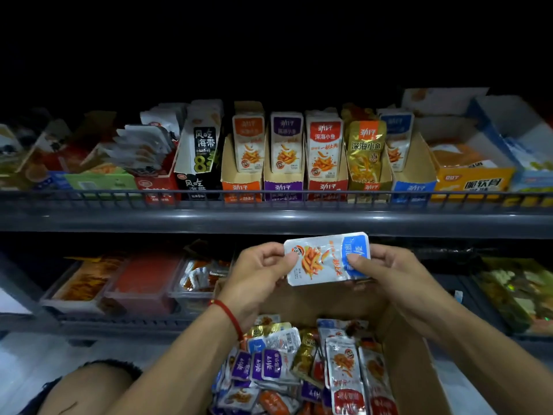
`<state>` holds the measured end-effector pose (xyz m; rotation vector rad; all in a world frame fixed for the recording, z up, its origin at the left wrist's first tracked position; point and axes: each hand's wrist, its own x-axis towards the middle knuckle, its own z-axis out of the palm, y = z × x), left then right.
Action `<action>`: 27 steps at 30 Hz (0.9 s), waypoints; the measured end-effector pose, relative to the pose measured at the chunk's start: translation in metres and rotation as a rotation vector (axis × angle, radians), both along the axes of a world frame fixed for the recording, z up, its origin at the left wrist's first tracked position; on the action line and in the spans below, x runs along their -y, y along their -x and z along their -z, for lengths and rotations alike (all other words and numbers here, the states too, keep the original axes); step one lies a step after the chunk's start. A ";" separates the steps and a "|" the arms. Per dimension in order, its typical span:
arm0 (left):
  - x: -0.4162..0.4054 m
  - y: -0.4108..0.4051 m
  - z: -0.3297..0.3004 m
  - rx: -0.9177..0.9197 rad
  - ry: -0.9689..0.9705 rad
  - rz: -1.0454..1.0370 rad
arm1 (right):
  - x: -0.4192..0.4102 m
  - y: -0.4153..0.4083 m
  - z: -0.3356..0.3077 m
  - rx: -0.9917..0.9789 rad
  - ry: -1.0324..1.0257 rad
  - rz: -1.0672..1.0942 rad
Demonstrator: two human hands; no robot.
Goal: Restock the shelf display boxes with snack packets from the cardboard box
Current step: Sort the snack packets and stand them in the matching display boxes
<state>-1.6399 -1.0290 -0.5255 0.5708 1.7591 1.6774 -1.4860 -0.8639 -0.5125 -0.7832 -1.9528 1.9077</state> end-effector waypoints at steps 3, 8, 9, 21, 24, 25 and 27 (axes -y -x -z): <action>-0.006 -0.009 -0.012 0.177 -0.144 -0.027 | -0.004 -0.001 -0.005 -0.054 0.075 0.003; -0.023 -0.019 -0.034 0.268 -0.335 -0.056 | -0.020 -0.003 -0.019 -0.182 0.149 0.078; -0.030 -0.022 -0.040 0.288 -0.360 -0.052 | -0.026 -0.004 -0.026 -0.215 0.149 0.109; -0.116 -0.025 -0.085 -0.608 0.108 -0.058 | -0.161 -0.014 -0.132 -0.189 -0.656 0.395; -0.139 -0.031 -0.084 -1.117 0.201 0.032 | -0.190 -0.004 -0.145 -0.108 -0.877 0.450; -0.147 -0.034 -0.083 -1.226 0.199 0.065 | -0.196 0.000 -0.147 -0.090 -0.961 0.462; -0.162 -0.037 -0.080 -1.393 0.212 0.133 | -0.204 0.011 -0.150 -0.068 -1.050 0.454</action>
